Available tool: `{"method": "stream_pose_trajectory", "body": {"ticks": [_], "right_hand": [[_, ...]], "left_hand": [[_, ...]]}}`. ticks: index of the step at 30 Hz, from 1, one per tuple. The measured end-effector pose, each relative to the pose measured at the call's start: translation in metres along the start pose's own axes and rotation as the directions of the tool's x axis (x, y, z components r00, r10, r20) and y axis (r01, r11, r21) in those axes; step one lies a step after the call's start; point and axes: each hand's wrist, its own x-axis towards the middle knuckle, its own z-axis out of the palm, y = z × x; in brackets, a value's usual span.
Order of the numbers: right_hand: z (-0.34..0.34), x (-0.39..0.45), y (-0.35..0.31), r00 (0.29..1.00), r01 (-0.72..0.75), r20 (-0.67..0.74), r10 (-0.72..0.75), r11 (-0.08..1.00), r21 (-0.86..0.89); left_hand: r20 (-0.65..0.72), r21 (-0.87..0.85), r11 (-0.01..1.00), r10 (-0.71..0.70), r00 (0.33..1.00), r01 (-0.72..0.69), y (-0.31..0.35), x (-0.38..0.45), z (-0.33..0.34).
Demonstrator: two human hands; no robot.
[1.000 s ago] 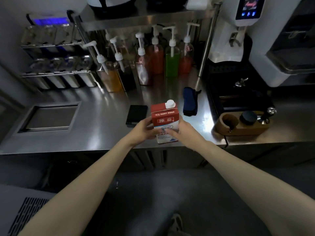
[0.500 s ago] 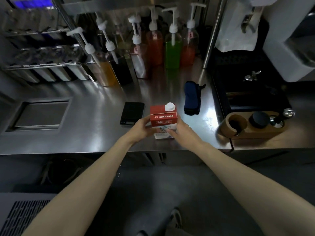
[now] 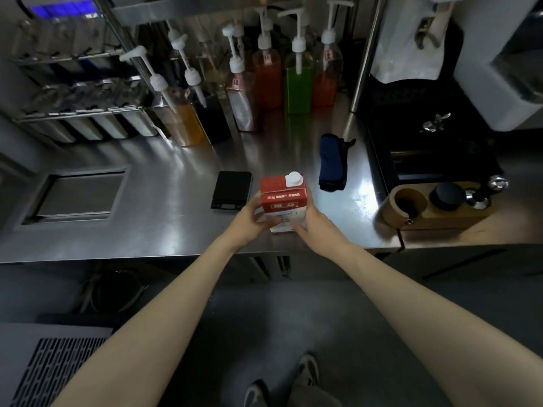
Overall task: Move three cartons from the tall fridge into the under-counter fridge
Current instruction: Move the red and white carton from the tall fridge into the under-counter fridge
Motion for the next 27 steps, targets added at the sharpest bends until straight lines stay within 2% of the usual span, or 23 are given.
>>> {"method": "stream_pose_trajectory", "body": {"ticks": [4, 12, 15, 20, 24, 27], "right_hand": [[0.024, -0.016, 0.004, 0.997, -0.017, -0.078, 0.024, 0.995, 0.098], [0.085, -0.046, 0.001, 0.965, -0.201, -0.125, 0.23, 0.958, 0.207], [0.109, -0.055, 0.004, 0.957, -0.258, -0.092, 0.275, 0.953, 0.162], [0.148, -0.065, 0.017, 0.935, -0.244, -0.244, 0.259, 0.966, 0.088], [0.184, -0.067, 0.039, 0.928, -0.339, -0.142, 0.345, 0.938, 0.068], [0.204, -0.059, 0.048, 0.917, -0.37, -0.139, 0.375, 0.927, 0.064]], "left_hand": [[-0.07, -0.018, 0.998, -0.067, 0.995, 0.066, -0.02, -0.014, 0.0], [-0.169, 0.009, 0.995, -0.092, 0.981, 0.095, -0.074, -0.051, -0.001], [-0.189, 0.011, 0.998, -0.063, 0.98, 0.066, -0.094, -0.065, 0.001], [-0.178, -0.02, 0.999, -0.042, 0.983, 0.039, -0.134, -0.08, 0.009], [-0.148, -0.051, 0.998, -0.047, 0.988, 0.04, -0.172, -0.079, 0.017], [-0.136, -0.092, 0.993, -0.091, 0.986, 0.079, -0.195, -0.071, 0.022]]}}
